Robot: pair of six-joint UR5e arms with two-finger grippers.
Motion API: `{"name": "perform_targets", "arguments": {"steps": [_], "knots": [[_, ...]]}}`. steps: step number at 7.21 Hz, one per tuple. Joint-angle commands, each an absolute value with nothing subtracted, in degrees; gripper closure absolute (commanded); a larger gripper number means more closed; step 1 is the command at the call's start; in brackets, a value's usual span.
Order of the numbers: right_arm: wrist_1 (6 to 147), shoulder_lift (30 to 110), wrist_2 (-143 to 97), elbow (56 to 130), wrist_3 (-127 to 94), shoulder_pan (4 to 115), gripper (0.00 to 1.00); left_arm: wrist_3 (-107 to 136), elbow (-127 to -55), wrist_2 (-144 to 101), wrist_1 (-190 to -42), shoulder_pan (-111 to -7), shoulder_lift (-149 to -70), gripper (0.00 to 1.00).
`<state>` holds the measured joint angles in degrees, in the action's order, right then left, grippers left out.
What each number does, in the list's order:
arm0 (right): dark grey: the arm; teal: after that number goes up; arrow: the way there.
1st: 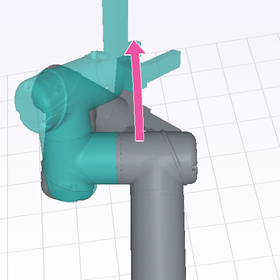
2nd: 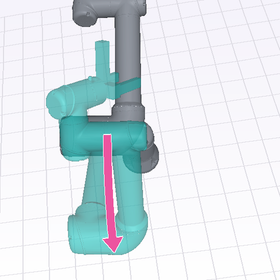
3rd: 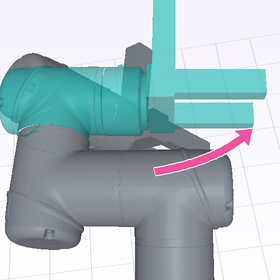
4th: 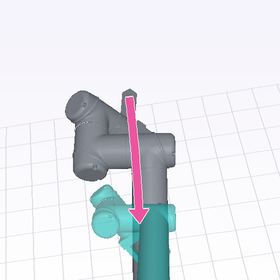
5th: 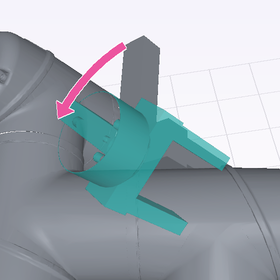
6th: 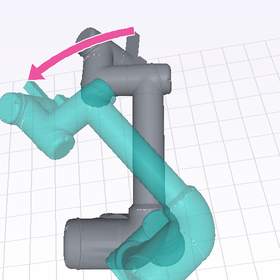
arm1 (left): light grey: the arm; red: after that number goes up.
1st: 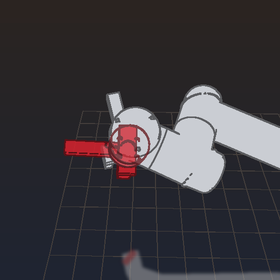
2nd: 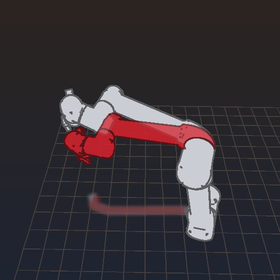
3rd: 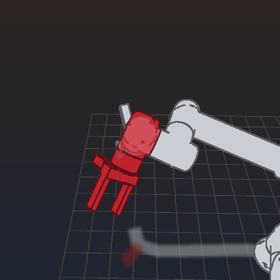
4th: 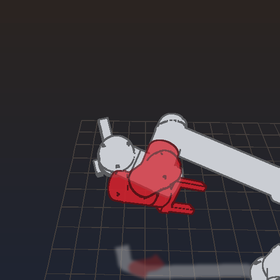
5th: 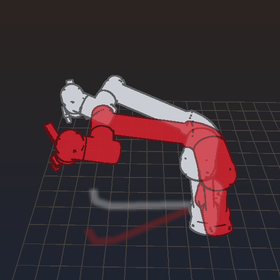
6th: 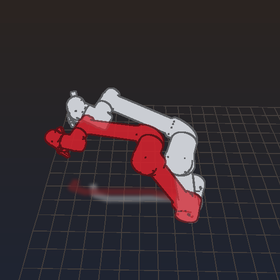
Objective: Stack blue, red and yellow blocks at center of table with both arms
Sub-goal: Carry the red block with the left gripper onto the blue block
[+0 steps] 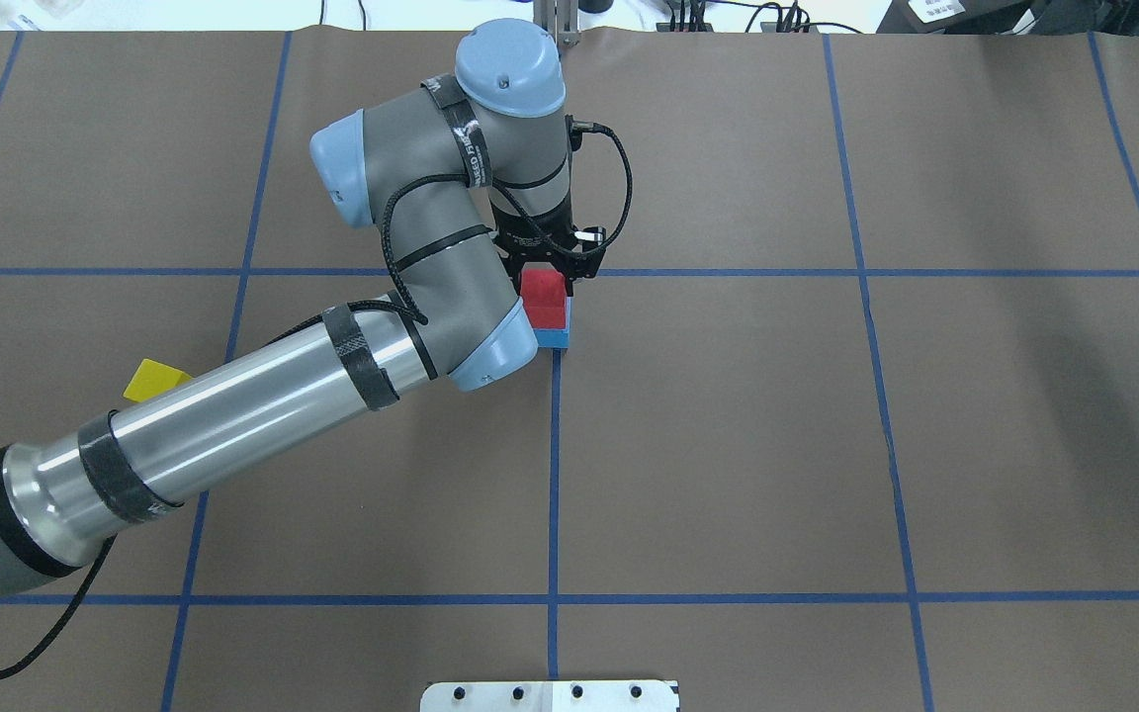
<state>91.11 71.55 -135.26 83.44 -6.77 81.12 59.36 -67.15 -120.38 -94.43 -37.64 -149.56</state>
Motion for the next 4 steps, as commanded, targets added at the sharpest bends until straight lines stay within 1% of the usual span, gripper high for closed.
{"name": "perform_targets", "arguments": {"steps": [1, 3, 4], "knots": [[91.1, 71.5, -135.3, 83.4, -6.7, 81.1, 0.01, 60.1, -67.1, -118.5, -96.2, -36.8, -149.0, 0.01], [91.3, 71.5, -135.3, 83.6, -6.7, 81.1, 0.01, 61.0, -67.8, -118.5, -96.0, -36.9, -149.0, 0.01], [91.4, 71.5, -135.3, 83.7, -6.7, 81.3, 0.01, 61.4, -70.0, -118.7, -95.3, -37.7, -149.0, 0.01]]}}
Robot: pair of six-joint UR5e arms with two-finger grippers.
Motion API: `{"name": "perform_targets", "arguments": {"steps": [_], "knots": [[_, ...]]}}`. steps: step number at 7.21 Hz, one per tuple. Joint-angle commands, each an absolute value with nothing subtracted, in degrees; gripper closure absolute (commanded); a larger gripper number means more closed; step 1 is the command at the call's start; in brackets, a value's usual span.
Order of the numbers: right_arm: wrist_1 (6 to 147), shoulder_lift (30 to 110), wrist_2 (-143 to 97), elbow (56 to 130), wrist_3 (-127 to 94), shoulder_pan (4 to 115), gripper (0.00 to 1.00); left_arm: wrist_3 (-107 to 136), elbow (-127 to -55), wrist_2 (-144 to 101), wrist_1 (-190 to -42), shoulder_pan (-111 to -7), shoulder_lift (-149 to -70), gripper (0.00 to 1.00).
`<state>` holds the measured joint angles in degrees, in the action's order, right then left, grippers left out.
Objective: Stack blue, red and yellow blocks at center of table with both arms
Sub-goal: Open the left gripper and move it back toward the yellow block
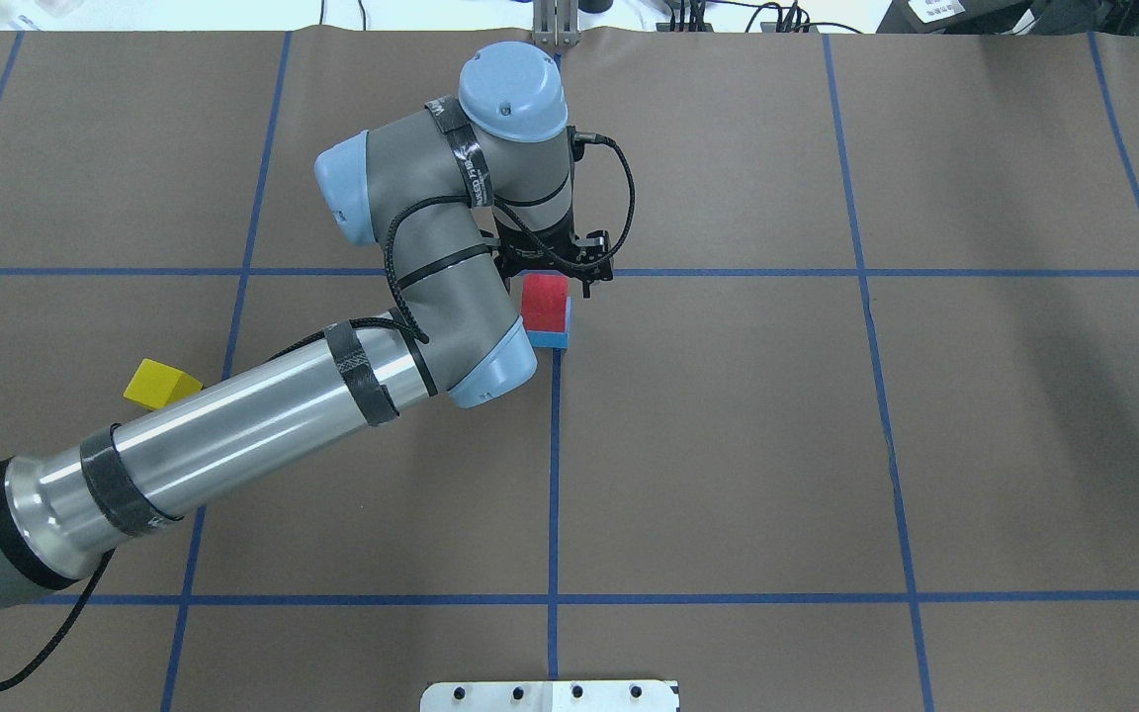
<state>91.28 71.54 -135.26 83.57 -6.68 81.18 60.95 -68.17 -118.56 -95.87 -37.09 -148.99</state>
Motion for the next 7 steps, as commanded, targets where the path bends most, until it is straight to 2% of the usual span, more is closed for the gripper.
{"name": "perform_targets", "arguments": {"steps": [1, 2, 4, 5, 7], "knots": [[91.4, 71.5, -135.3, 83.8, -6.7, 81.6, 0.01, 61.4, -74.6, -119.6, -90.7, -39.7, -148.9, 0.01], [91.4, 71.5, -135.4, 83.8, -6.7, 81.6, 0.01, 60.7, -80.4, -121.0, -84.8, -41.5, -147.8, 0.01], [91.5, 71.4, -135.6, 83.8, -6.7, 81.7, 0.01, 56.8, -99.2, -120.9, -83.8, -44.0, -130.8, 0.01], [91.5, 71.4, -135.6, 83.8, -6.7, 81.7, 0.01, 52.8, -104.6, -120.9, -83.9, -45.8, -123.6, 0.01], [91.4, 71.2, -135.5, 83.9, -6.7, 81.7, 0.01, 44.2, -108.8, -120.5, -85.5, -48.7, -111.6, 0.01]]}}
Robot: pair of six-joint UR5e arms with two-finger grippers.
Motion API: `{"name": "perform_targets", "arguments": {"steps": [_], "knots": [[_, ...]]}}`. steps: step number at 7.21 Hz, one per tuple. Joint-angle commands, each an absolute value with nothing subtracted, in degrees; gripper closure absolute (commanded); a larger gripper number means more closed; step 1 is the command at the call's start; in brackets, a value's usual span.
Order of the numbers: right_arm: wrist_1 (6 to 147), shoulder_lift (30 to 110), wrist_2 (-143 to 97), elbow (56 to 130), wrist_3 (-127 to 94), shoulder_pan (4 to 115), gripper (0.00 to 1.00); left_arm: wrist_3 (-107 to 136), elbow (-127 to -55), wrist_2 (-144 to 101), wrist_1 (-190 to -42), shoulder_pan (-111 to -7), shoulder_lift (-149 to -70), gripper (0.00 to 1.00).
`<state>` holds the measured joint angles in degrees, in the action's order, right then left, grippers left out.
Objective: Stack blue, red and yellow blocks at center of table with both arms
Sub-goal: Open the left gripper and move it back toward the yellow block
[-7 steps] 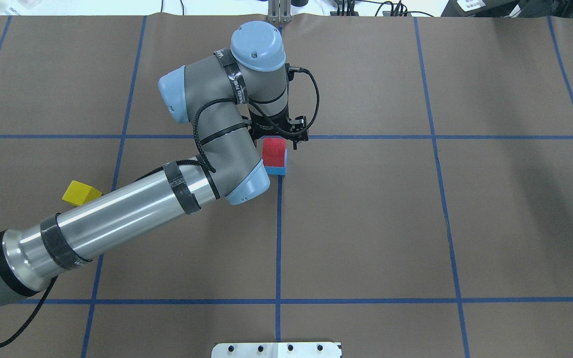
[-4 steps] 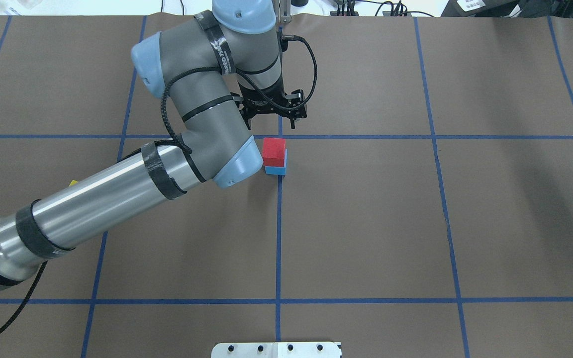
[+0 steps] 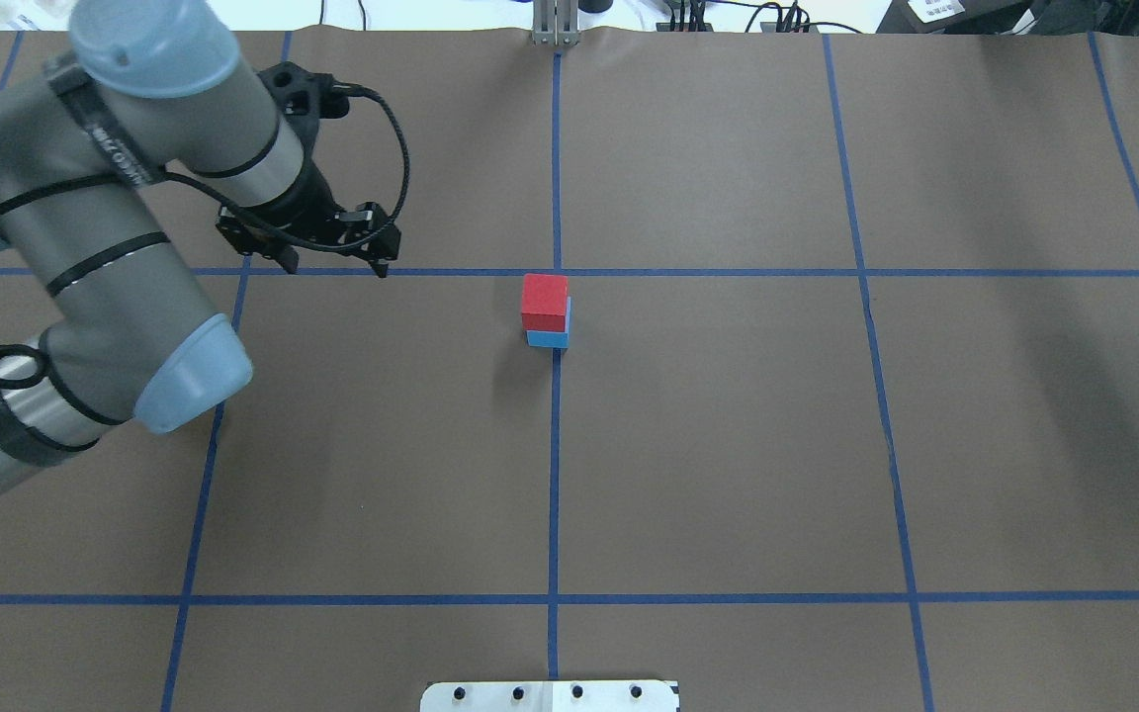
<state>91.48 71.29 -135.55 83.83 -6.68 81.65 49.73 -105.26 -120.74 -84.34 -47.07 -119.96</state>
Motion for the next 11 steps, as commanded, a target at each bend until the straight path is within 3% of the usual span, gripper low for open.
{"name": "perform_targets", "arguments": {"steps": [1, 3, 7, 11], "knots": [[91.3, 71.4, -135.4, 83.8, -6.7, 81.7, 0.01, 39.9, -109.0, -120.5, -89.0, -50.4, -106.7, 0.01], [91.1, 71.7, -135.4, 83.9, -6.8, 81.7, 0.01, 39.9, -107.5, -120.5, -97.4, -50.5, -100.0, 0.01], [91.0, 71.9, -135.4, 83.7, -6.7, 81.7, 0.01, 40.9, -101.0, -120.5, -101.7, -49.9, -100.1, 0.00], [91.0, 71.9, -135.1, 83.8, -6.7, 81.6, 0.01, 41.3, -100.1, -120.5, -102.0, -48.3, -99.9, 0.01]]}}
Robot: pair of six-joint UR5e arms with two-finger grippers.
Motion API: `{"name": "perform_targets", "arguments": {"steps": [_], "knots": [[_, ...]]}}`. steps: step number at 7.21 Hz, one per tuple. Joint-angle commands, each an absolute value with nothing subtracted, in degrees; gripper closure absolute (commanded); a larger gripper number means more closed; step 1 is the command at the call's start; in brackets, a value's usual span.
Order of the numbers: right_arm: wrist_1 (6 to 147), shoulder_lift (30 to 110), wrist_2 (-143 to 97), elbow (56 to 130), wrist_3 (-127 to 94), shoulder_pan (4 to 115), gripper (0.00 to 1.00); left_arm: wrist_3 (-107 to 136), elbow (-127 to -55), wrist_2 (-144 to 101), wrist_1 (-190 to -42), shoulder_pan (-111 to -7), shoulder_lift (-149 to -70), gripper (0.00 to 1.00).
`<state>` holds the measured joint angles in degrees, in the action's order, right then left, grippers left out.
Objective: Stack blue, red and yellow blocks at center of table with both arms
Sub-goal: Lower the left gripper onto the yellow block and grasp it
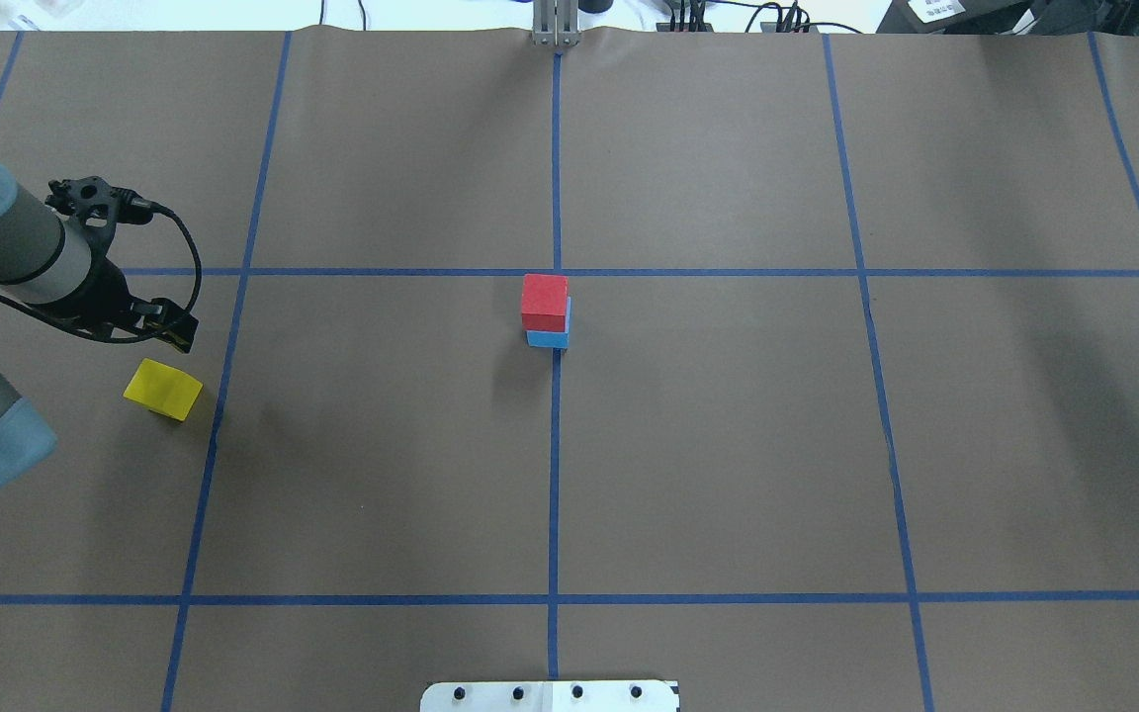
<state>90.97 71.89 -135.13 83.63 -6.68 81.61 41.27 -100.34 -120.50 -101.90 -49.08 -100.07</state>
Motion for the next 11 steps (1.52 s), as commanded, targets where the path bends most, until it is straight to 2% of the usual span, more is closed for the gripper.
{"name": "perform_targets", "arguments": {"steps": [1, 8, 9, 10, 11], "knots": [[91.0, 71.9, -135.2, 83.9, -6.7, 81.7, 0.01, 41.2, -100.1, -120.5, -102.0, -47.5, -99.8, 0.00], [91.0, 72.0, -134.6, 83.9, -6.7, 81.7, 0.01, 40.9, -99.3, -120.3, -102.0, -44.2, -98.5, 0.01], [91.0, 71.9, -134.7, 84.0, -6.7, 81.7, 0.01, 40.7, -99.5, -120.3, -102.1, -44.2, -98.5, 0.26], [91.0, 71.9, -134.6, 84.0, -6.7, 81.7, 0.01, 40.7, -99.4, -120.3, -102.3, -44.2, -98.4, 0.67], [91.0, 71.9, -134.7, 84.1, -6.7, 81.7, 0.01, 40.9, -99.9, -120.3, -102.2, -44.4, -98.3, 1.00]]}}
